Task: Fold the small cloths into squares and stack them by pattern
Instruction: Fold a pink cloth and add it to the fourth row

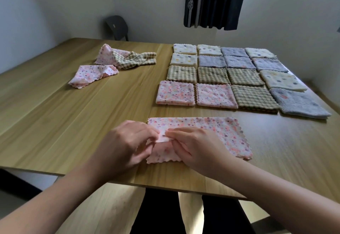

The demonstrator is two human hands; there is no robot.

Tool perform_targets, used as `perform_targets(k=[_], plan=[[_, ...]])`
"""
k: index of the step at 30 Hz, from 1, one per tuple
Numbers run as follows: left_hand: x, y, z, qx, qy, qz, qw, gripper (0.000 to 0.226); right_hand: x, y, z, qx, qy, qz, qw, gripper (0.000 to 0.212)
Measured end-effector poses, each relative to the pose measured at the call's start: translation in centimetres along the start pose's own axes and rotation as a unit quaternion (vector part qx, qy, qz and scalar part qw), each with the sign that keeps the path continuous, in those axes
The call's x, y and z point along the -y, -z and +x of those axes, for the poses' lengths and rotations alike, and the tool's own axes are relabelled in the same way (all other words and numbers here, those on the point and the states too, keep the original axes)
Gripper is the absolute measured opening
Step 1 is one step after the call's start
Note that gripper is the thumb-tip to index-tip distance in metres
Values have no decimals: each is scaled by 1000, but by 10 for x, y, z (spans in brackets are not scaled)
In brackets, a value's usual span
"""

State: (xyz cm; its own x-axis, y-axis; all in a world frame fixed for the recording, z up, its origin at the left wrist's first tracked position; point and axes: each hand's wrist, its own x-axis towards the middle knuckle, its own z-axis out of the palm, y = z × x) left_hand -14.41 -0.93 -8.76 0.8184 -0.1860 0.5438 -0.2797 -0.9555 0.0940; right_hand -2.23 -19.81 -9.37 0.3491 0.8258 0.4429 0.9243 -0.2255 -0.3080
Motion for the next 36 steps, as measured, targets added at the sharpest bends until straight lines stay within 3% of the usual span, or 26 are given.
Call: perform_targets(k=[9, 19, 27, 31, 36], plan=[[-4, -4, -11, 54, -104, -17, 993, 10, -6, -10, -17, 57, 54, -1, 997, 31], [-7, 1, -14, 52, -131, -43, 989, 12, -11, -6, -22, -8, 160, 4, 987, 18], [-12, 1, -17, 57, -139, -56, 987, 16, -11, -3, -23, 8, 180, 1, 984, 14], [-16, -1, -19, 51, -130, -64, 988, 14, -10, -3, -22, 40, 148, 21, 988, 17], [-20, 4, -15, 29, -40, -110, 993, 12, -12, 6, -20, 21, 147, 75, 986, 31]])
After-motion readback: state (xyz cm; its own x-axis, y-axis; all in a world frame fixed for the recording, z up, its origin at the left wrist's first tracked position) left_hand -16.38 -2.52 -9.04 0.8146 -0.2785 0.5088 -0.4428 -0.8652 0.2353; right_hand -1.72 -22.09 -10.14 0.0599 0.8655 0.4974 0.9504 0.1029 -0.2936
